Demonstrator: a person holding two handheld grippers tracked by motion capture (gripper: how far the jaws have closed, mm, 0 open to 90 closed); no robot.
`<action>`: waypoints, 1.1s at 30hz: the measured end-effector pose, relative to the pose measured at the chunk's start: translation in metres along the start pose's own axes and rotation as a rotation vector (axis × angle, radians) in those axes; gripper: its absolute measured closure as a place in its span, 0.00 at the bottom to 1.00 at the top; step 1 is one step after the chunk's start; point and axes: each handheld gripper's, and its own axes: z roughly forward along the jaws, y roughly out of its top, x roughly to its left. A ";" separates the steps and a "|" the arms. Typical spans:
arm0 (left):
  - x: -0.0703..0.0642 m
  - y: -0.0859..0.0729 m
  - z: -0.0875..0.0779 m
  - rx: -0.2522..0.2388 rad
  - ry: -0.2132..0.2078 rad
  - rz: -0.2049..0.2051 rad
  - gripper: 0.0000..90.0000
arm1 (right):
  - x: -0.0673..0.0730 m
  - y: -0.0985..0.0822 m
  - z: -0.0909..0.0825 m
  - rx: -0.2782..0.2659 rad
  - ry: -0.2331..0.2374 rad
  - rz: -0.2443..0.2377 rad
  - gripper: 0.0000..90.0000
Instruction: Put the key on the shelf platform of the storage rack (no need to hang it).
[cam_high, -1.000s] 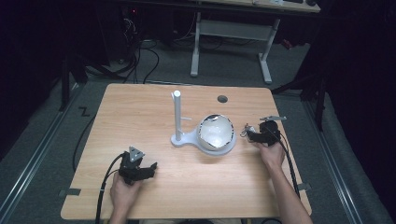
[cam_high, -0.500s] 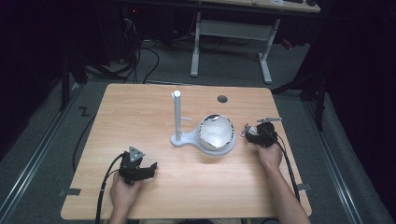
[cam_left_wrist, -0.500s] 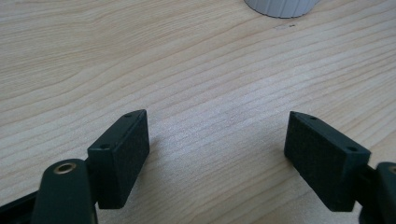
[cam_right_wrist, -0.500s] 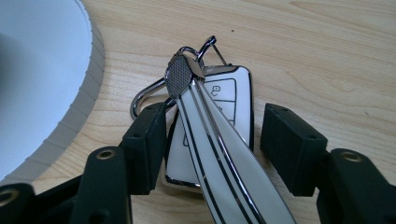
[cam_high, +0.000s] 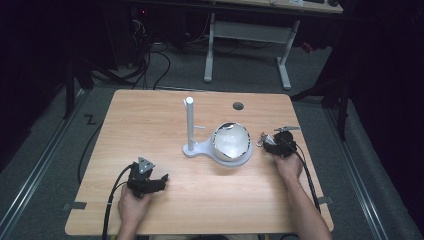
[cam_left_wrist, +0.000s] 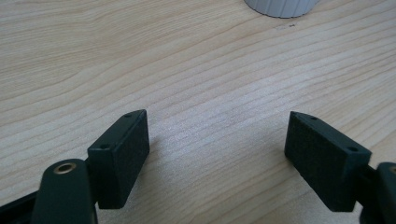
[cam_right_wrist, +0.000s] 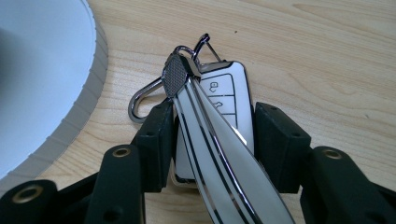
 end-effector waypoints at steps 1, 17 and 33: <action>0.000 0.000 0.000 0.000 0.000 0.000 0.25 | 0.000 0.000 0.000 0.000 0.000 0.001 0.56; 0.000 0.000 0.000 0.000 0.000 0.000 0.25 | -0.005 0.001 -0.015 -0.025 0.018 -0.011 0.56; 0.000 0.000 0.000 -0.002 0.001 -0.001 0.25 | 0.000 0.002 -0.045 -0.038 0.030 -0.047 0.56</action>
